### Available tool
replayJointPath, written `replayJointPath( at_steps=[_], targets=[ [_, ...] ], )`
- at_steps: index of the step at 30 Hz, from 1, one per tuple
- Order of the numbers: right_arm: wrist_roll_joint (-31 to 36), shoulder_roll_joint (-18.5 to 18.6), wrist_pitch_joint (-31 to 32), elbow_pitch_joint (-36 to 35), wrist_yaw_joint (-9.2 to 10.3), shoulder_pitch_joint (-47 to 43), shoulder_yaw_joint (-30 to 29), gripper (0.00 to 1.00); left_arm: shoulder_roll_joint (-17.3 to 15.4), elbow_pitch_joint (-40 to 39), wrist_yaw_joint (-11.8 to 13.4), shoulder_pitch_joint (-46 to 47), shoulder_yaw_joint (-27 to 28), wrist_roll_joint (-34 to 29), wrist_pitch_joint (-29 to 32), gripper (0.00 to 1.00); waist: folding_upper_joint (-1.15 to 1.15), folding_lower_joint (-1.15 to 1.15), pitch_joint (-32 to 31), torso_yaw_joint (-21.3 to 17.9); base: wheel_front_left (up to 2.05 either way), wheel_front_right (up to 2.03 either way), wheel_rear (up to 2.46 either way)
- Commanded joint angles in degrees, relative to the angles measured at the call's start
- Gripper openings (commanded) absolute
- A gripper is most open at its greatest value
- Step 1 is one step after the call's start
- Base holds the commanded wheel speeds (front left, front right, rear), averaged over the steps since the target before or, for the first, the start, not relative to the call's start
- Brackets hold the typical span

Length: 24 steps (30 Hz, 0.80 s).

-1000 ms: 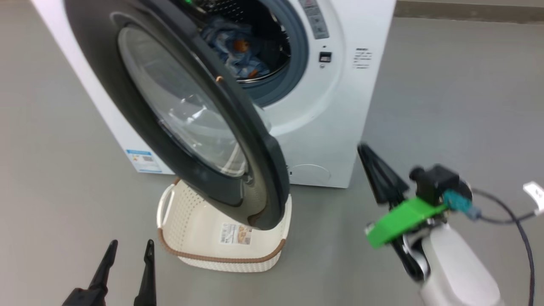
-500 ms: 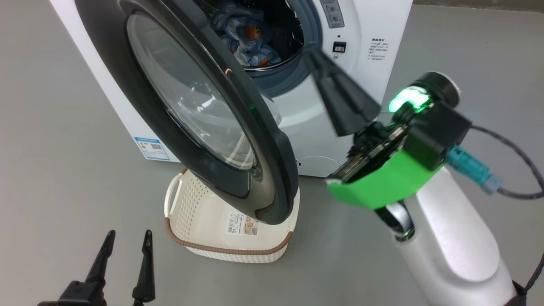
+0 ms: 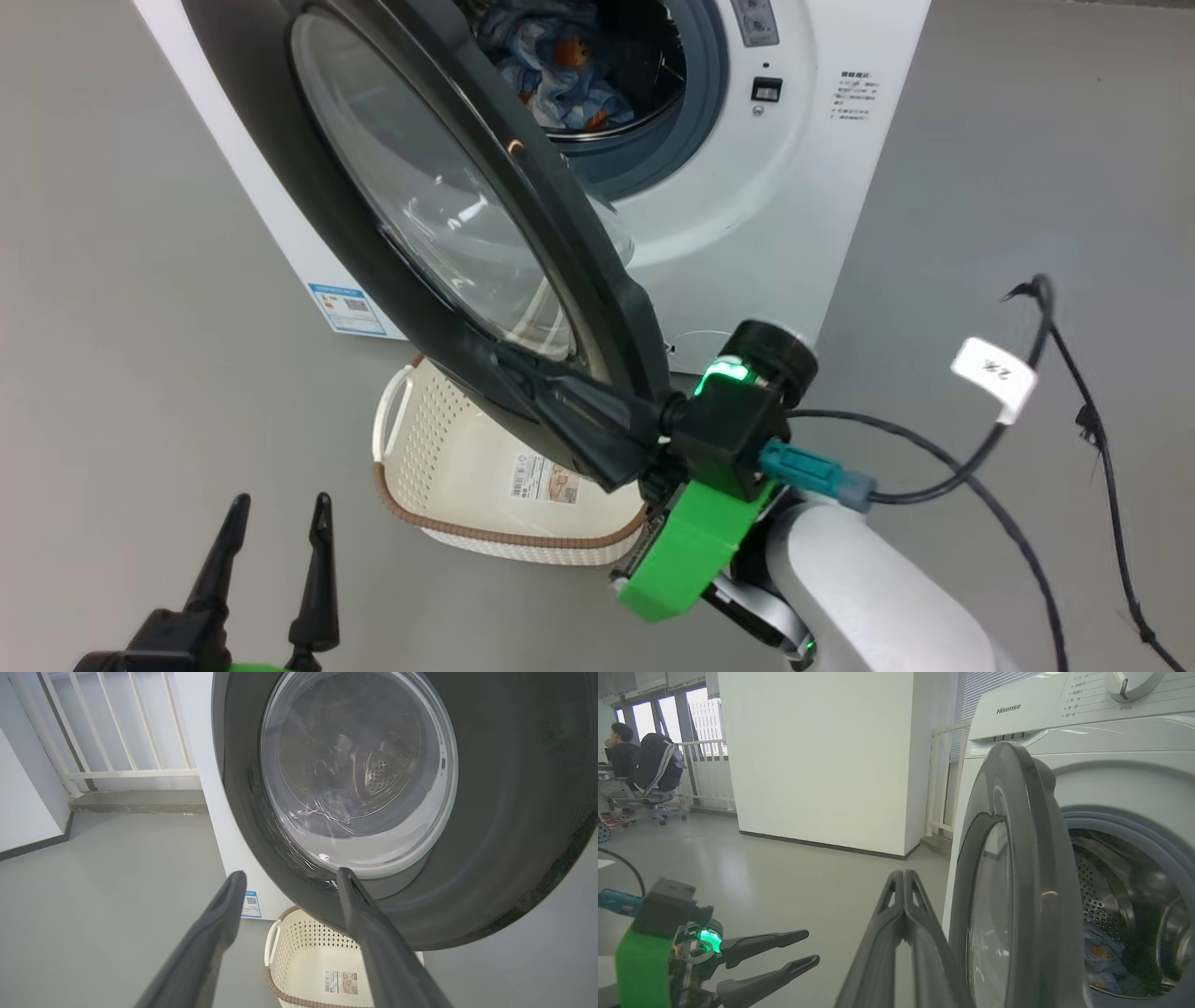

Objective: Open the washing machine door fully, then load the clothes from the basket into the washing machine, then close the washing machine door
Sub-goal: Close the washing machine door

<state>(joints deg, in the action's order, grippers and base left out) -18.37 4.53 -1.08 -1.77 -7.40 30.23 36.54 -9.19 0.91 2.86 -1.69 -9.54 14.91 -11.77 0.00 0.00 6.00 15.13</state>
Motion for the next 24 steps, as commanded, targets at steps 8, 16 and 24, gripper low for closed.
replayJointPath(
  at_steps=[8,16,24],
  targets=[
    [-2.2,-1.37,-1.74,7.02,-0.09,0.99,1.86,0.0,-1.04,-0.58,0.8,2.99,1.62,0.68,-0.81,1.0,0.0,0.0,0.52,0.36,0.0,0.0,0.0],
    [-2.33,-1.17,-2.93,12.78,-0.09,4.83,1.71,0.0,-1.02,-0.54,1.1,3.15,1.24,0.85,-0.91,1.0,0.0,0.0,0.88,0.49,0.0,0.0,0.0],
    [-2.41,-0.78,-3.45,16.33,-0.09,6.84,0.96,0.0,-1.15,-0.83,1.36,3.28,1.01,0.89,-1.25,1.0,0.0,0.0,1.63,0.87,0.0,0.0,0.0]
  ],
)
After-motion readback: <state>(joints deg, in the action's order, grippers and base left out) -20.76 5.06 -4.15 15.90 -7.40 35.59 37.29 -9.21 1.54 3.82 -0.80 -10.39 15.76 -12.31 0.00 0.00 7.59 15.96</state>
